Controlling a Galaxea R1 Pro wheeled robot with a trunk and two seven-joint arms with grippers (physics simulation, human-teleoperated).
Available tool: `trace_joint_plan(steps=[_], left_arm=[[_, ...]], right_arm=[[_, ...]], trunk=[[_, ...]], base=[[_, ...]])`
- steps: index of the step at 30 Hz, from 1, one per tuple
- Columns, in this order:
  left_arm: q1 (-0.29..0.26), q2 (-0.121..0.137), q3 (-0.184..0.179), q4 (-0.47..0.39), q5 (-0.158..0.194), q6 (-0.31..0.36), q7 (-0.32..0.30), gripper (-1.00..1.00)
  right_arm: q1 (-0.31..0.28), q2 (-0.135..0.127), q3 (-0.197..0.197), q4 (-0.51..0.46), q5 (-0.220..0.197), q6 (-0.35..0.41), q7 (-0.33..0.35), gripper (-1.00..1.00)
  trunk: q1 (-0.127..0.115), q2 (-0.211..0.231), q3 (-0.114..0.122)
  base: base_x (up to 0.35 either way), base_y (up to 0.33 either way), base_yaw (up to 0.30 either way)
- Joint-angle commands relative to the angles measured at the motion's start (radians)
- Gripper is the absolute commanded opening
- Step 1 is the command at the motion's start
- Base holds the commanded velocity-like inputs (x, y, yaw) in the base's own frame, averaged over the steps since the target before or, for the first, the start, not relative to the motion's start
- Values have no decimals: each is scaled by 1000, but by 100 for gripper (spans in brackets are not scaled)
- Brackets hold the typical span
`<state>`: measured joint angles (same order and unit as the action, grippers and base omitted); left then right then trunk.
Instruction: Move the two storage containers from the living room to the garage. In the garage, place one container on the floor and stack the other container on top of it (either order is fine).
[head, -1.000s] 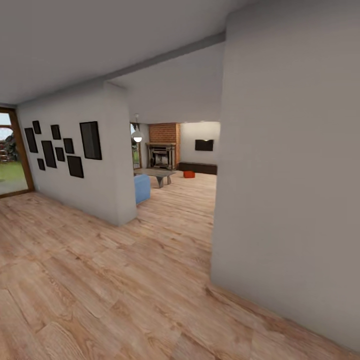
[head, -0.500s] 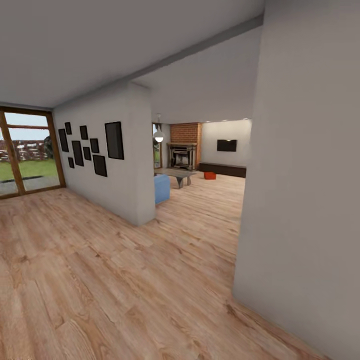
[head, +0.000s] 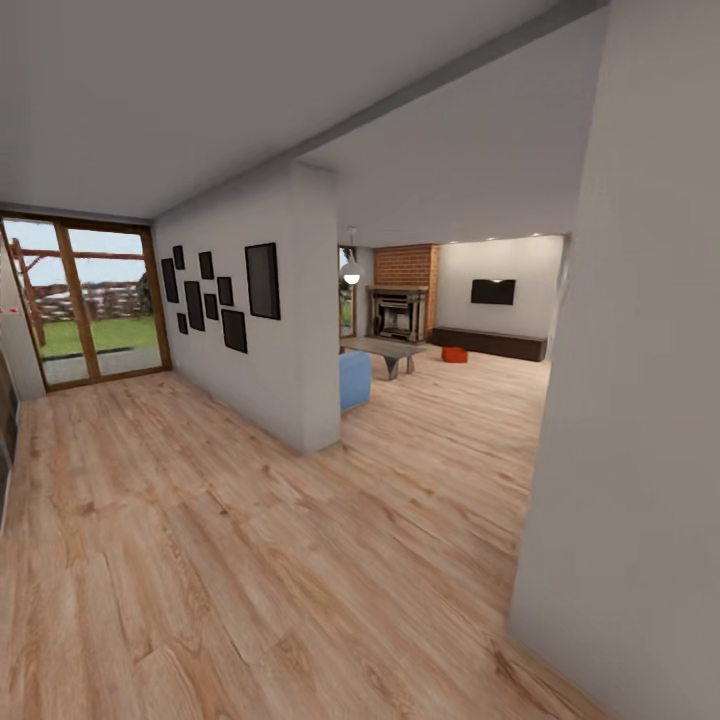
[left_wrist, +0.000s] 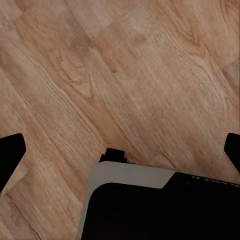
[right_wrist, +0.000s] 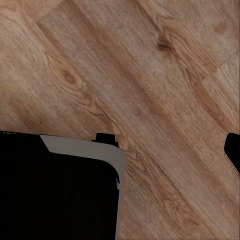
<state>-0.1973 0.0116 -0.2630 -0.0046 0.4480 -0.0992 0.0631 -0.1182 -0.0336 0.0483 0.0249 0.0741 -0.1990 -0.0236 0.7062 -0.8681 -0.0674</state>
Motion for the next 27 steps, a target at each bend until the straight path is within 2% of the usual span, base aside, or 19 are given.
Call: trace_joint_plan(steps=[1, 27], left_arm=[[-1, 0, -9, 0, 7, -2, 3, 100], [-1, -1, -9, 0, 7, -2, 3, 100]], right_arm=[[-1, 0, 4, 3, 7, -4, -2, 100], [-1, -5, 4, 3, 9, -4, -1, 100]], trunk=[[1, -1, -2], [1, -1, -2]], base=[[324, 0, 23], [324, 0, 1]])
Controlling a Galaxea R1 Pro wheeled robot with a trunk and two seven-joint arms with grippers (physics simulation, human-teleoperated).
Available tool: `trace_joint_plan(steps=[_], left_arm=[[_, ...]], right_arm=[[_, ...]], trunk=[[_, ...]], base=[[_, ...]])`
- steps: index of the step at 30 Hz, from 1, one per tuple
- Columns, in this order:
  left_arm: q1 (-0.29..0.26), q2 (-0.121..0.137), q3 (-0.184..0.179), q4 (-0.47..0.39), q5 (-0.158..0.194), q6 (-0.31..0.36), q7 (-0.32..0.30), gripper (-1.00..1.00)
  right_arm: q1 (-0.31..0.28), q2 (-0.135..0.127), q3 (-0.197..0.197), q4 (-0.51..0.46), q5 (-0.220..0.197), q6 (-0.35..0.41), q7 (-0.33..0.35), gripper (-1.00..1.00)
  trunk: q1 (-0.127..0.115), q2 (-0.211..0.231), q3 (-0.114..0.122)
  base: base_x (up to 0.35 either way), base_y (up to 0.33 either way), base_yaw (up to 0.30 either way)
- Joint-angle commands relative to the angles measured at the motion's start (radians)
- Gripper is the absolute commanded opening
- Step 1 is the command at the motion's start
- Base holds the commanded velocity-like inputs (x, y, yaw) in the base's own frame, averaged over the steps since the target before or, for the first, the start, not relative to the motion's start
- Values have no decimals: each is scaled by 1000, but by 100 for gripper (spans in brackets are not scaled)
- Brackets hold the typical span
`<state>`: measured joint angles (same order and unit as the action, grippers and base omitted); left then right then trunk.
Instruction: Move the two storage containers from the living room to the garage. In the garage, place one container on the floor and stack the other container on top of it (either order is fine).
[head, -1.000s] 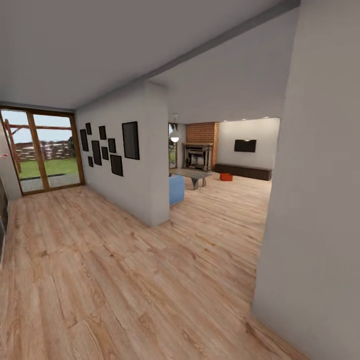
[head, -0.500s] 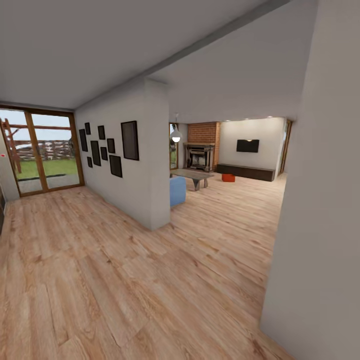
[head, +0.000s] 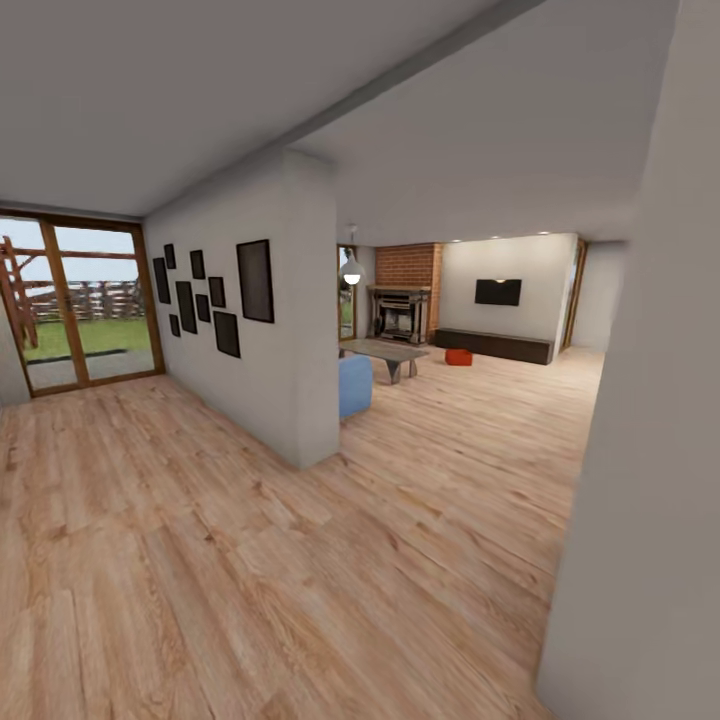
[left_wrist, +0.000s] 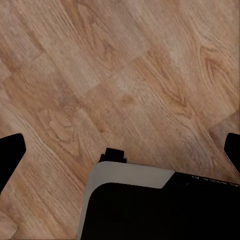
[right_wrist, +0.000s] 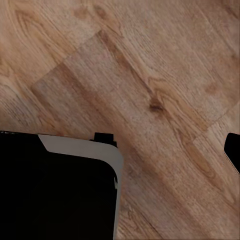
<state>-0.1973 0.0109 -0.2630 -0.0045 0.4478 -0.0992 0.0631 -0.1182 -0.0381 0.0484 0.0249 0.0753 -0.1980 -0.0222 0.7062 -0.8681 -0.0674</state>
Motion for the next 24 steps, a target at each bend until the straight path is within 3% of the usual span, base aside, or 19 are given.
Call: trace_joint_plan(steps=[1, 24], left_arm=[[-1, 0, -9, 0, 7, -2, 3, 100], [-1, 1, -9, 0, 7, -2, 3, 100]], right_arm=[[-1, 0, 4, 3, 8, -4, -2, 100], [-1, 0, 5, 3, 9, -6, -2, 100]], trunk=[[1, -1, -2], [1, -1, -2]], base=[[324, 0, 0], [324, 0, 0]])
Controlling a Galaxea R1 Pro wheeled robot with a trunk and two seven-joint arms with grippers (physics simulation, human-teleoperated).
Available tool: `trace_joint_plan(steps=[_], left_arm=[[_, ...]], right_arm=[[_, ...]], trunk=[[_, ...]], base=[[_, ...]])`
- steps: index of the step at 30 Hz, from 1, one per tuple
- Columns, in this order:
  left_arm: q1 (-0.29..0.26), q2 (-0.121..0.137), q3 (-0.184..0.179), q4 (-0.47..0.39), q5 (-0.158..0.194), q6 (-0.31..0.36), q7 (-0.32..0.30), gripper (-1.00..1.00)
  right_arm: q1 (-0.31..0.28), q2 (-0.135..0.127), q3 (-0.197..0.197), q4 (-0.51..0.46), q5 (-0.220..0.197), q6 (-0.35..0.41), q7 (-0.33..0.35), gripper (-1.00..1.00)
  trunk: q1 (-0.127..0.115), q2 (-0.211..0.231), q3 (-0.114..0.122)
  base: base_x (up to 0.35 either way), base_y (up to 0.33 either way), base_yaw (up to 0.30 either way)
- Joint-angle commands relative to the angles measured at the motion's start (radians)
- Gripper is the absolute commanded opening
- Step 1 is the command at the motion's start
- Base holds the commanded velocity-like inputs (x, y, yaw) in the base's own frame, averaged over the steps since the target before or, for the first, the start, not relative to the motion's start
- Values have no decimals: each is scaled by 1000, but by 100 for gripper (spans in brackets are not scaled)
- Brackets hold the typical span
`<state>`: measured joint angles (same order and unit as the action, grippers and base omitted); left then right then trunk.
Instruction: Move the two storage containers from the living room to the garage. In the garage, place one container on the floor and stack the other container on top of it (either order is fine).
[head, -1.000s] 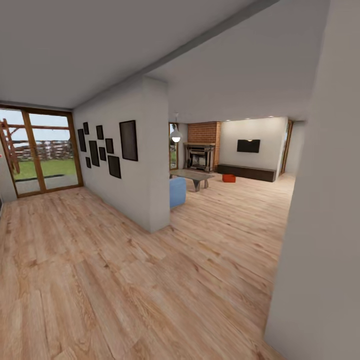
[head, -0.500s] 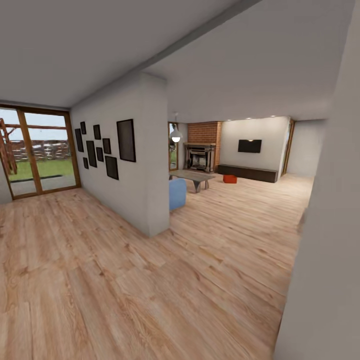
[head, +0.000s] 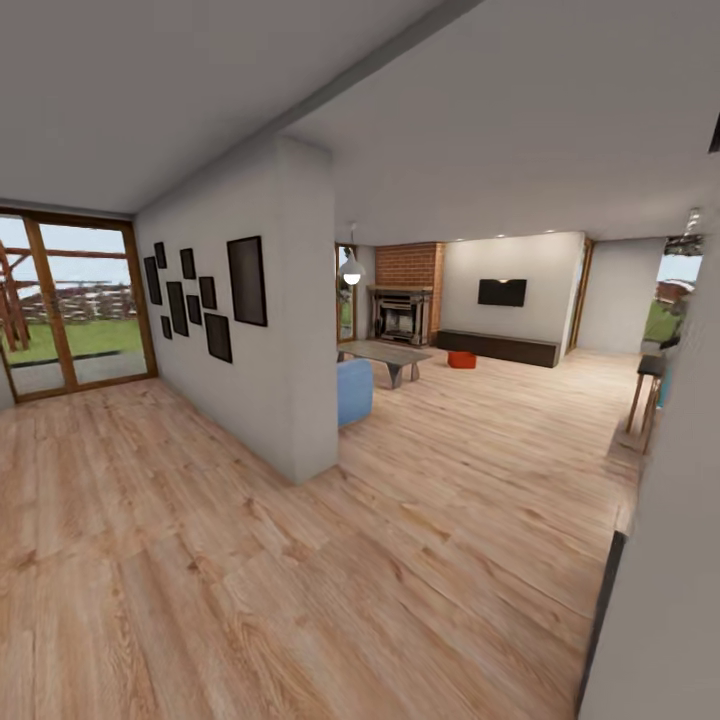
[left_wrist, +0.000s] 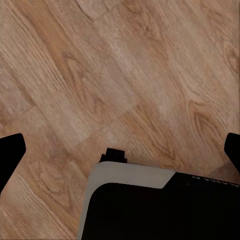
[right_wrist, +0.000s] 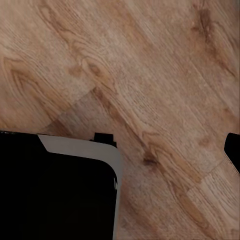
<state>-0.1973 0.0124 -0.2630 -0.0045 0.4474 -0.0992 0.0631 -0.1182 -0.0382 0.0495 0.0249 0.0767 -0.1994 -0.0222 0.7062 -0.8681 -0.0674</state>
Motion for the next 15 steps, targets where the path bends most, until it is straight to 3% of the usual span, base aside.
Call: trace_joint_plan(steps=[1, 15], left_arm=[[-1, 0, -9, 0, 7, -2, 3, 100], [-1, 0, -9, 0, 7, -2, 3, 100]], right_arm=[[-1, 0, 4, 3, 8, -5, -2, 100], [-1, 0, 4, 3, 7, -5, -2, 100]], trunk=[[1, -1, -2], [1, -1, -2]], base=[[324, 0, 0], [324, 0, 0]])
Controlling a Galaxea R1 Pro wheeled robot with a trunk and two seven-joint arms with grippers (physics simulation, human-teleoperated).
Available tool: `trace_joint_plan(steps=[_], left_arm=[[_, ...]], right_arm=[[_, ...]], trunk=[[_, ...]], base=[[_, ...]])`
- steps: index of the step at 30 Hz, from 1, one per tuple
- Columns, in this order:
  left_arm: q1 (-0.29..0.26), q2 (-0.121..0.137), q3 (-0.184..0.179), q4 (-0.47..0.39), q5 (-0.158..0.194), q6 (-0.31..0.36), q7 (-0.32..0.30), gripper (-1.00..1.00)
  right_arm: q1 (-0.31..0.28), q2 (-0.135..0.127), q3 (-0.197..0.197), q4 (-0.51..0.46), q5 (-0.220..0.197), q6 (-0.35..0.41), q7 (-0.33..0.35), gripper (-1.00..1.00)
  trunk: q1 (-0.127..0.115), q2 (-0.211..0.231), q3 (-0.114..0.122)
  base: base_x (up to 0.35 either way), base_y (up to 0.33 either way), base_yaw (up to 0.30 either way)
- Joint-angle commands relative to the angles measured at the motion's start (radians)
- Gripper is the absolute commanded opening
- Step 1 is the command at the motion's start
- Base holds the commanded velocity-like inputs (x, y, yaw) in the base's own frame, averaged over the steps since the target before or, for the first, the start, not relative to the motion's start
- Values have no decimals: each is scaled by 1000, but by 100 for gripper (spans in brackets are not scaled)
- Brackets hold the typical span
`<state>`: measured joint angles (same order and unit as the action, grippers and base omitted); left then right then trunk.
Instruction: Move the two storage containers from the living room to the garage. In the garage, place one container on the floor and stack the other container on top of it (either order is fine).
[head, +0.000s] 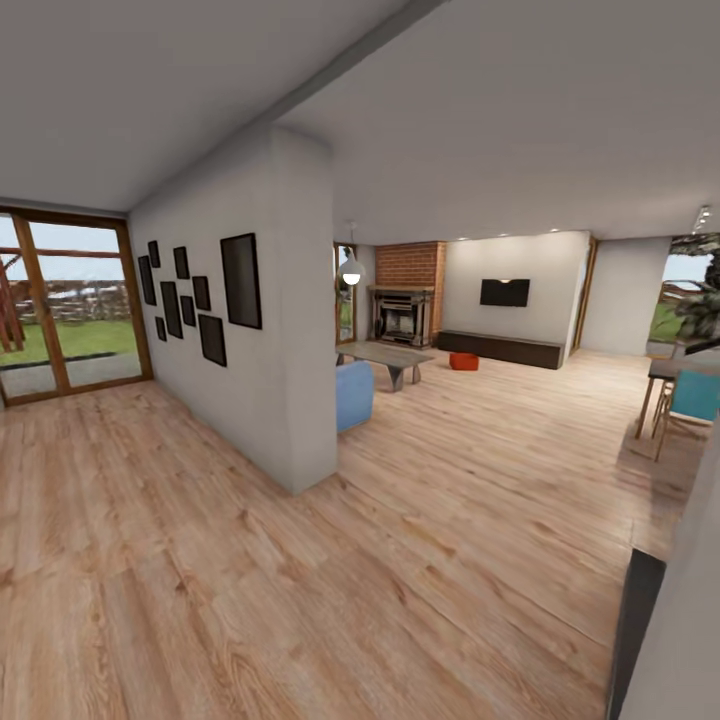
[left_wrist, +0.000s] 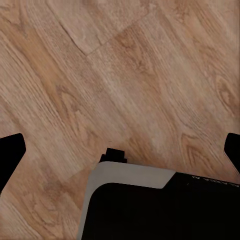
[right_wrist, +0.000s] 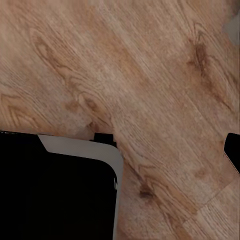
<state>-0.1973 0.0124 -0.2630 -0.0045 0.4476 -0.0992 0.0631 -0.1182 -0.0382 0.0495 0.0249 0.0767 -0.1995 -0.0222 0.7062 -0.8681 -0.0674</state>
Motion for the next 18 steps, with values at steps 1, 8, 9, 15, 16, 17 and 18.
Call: trace_joint_plan(steps=[1, 8, 9, 15, 16, 17, 18], left_arm=[[-1, 0, -9, 0, 7, -2, 3, 100], [-1, 0, -9, 0, 7, -2, 3, 100], [-1, 0, -9, 0, 7, -2, 3, 100], [-1, -1, -9, 0, 7, -2, 3, 100], [-1, -1, -9, 0, 7, -2, 3, 100], [-1, -1, -9, 0, 7, -2, 3, 100], [-1, -1, -9, 0, 8, -2, 3, 100]], right_arm=[[-1, 0, 4, 3, 8, -4, -2, 100], [-1, 0, 4, 3, 7, -4, -2, 100], [-1, 0, 4, 3, 7, -5, -2, 100], [-1, 0, 4, 3, 7, -5, -2, 100], [-1, 0, 4, 3, 7, -5, -2, 100], [-1, 0, 4, 3, 7, -5, -2, 100], [-1, 0, 4, 3, 7, -5, -2, 100]], trunk=[[1, -1, -2], [1, -1, -2], [1, -1, -2], [1, -1, -2], [1, -1, -2], [1, -1, -2], [1, -1, -2]], base=[[324, 0, 0], [324, 0, 0], [324, 0, 0], [324, 0, 0], [324, 0, 0], [324, 0, 0], [324, 0, 0]])
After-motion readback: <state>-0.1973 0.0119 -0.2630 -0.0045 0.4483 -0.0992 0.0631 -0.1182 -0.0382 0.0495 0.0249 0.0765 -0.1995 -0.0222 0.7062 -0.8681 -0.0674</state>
